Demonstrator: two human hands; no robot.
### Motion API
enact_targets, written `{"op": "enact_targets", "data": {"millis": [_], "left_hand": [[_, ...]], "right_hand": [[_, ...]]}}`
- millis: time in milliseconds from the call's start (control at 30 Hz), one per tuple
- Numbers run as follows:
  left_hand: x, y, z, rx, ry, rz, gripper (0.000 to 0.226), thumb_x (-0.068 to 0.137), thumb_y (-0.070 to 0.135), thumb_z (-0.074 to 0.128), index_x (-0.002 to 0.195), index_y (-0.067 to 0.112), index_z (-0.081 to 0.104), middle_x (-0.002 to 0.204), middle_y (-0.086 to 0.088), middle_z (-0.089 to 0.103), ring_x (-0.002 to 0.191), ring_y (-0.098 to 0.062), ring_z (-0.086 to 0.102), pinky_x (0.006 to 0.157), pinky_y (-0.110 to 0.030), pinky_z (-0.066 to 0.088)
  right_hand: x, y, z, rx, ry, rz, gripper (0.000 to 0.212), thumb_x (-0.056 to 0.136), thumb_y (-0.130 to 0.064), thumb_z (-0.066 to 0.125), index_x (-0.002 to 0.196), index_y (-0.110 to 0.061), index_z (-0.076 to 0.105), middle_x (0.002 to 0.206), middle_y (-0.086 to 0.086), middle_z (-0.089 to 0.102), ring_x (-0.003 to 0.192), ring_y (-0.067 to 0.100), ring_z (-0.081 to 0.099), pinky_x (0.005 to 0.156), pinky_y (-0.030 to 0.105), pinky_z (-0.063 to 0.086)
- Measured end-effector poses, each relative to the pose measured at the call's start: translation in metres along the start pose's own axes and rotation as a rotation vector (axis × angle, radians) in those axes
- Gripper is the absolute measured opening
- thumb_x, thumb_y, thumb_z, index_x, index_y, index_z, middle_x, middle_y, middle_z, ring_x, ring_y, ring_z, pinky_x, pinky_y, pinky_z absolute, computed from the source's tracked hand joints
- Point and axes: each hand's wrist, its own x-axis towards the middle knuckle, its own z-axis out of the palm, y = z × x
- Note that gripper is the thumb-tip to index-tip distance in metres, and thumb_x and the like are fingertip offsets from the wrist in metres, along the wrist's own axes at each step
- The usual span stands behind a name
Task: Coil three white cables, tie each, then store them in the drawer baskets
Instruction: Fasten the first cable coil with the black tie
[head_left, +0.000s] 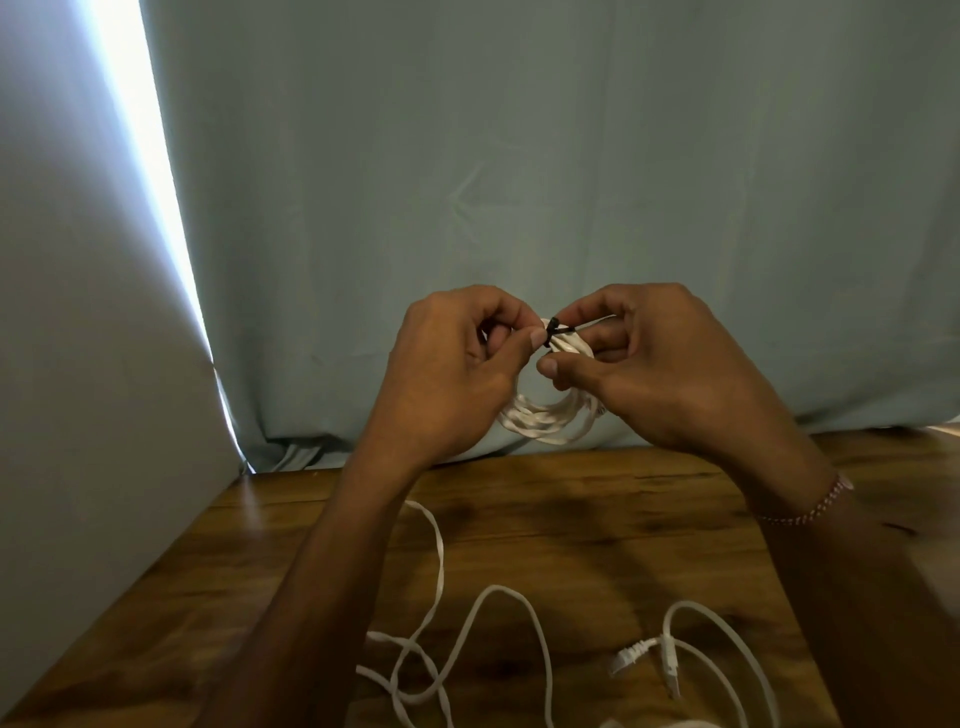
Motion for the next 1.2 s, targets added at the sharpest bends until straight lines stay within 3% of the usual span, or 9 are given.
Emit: {"op": "enact_targets", "data": {"millis": [133,267,600,733,833,1000,1200], "left_hand": [[0.000,0.000,0.003,-0.017,0.032,-0.067,0.006,0.093,0.023,0.072,0.087,0.023,0.074,0.054,0.008,0.053,0.049,-0.007,0.047,0.051,-0.032,0.047],[-0.001,0.004,0.011,-0.008,0.128,-0.118,0.010,0.093,0.022,0.071,0.083,0.022,0.072,0.049,0.014,0.047,0.043,-0.004,0.043,0.049,-0.026,0.039],[-0.006,0.015,0.028,0.013,0.318,-0.261,0.010,0.092,0.025,0.069,0.083,0.024,0.068,0.060,0.012,0.057,0.053,-0.006,0.052,0.056,-0.029,0.050],[-0.007,0.017,0.033,-0.010,0.359,-0.312,0.008,0.092,0.025,0.068,0.085,0.021,0.070,0.061,0.008,0.060,0.055,-0.009,0.055,0.058,-0.035,0.056],[-0.008,0.018,0.035,-0.045,0.381,-0.328,0.009,0.092,0.025,0.069,0.087,0.018,0.071,0.058,0.008,0.058,0.052,-0.008,0.053,0.054,-0.032,0.052],[-0.010,0.020,0.037,-0.102,0.415,-0.347,0.010,0.091,0.027,0.071,0.089,0.017,0.072,0.059,0.008,0.058,0.051,-0.006,0.051,0.053,-0.027,0.045],[-0.012,0.024,0.040,-0.135,0.452,-0.386,0.010,0.091,0.026,0.071,0.091,0.016,0.073,0.063,0.005,0.064,0.057,-0.011,0.060,0.056,-0.031,0.052]], "right_hand": [[0.002,0.000,0.006,0.059,0.032,0.009,0.033,0.081,-0.026,0.083,0.111,-0.020,0.069,0.083,-0.008,0.077,0.073,0.001,0.073,0.070,0.024,0.061],[0.002,0.000,0.010,0.147,0.081,0.018,0.030,0.083,-0.022,0.081,0.110,-0.016,0.069,0.081,-0.005,0.077,0.070,0.003,0.074,0.067,0.025,0.061],[0.002,0.002,0.020,0.170,0.195,0.025,0.036,0.082,-0.026,0.082,0.107,-0.024,0.057,0.081,-0.012,0.073,0.070,-0.002,0.072,0.064,0.020,0.059],[0.003,0.003,0.022,0.173,0.242,0.011,0.029,0.081,-0.026,0.083,0.101,-0.021,0.063,0.081,-0.009,0.075,0.067,0.000,0.072,0.064,0.023,0.061],[0.002,0.003,0.024,0.210,0.278,-0.019,0.028,0.080,-0.022,0.084,0.103,-0.020,0.068,0.083,-0.007,0.077,0.070,0.002,0.074,0.066,0.028,0.063],[0.000,0.002,0.029,0.241,0.338,-0.078,0.026,0.080,-0.018,0.084,0.103,-0.025,0.074,0.087,-0.014,0.074,0.075,-0.004,0.072,0.063,0.018,0.060],[0.000,0.004,0.033,0.228,0.371,-0.119,0.025,0.083,-0.015,0.081,0.105,-0.026,0.077,0.085,-0.025,0.068,0.082,-0.009,0.070,0.073,0.015,0.059]]}}
